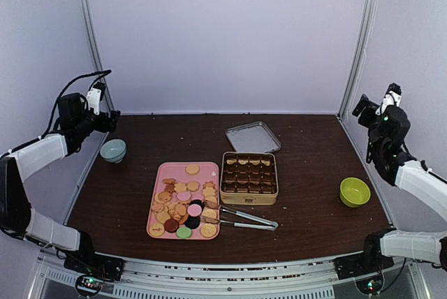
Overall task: Pack the cookies
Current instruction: Pick up the clamp from the plate.
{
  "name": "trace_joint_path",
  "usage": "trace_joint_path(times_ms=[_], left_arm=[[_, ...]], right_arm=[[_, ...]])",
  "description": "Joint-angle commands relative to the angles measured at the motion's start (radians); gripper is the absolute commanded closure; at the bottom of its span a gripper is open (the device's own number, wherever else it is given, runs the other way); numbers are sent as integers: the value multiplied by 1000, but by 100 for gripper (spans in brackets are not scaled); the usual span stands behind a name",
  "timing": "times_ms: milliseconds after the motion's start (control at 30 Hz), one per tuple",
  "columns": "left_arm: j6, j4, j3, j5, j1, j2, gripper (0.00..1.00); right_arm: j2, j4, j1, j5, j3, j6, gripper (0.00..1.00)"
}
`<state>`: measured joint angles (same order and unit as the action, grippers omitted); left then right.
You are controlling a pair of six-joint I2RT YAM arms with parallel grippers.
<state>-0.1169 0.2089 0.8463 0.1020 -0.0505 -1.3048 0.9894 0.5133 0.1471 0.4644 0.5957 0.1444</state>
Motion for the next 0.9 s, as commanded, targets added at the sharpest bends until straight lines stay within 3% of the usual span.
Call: trace_joint_path(times_ms=[0,100,200,300,467,633,867], left_arm=[[-124,-389,79,204,-6,-6,2],[-201,-504,103,329,-3,14,2],[-281,-596,113,383,16,51,2],[-366,-705,119,397,63,79,2],[-477,-869,135,376,181,83,2],[-532,-999,175,370,272,61,2],[-567,-1094,211,376,359,9,2]], right_arm=[[-21,-446,-4,-147,142,231,0],[-11,-412,37,-474,142,243,0],[12,-455,261,-393,147,165,0],[83,-467,502,-352,140,136,7],[254,-507,739,-374,153,130,18],[421,-576,871,-399,218,100,30],[536,-614,902,-489,297,63,46]])
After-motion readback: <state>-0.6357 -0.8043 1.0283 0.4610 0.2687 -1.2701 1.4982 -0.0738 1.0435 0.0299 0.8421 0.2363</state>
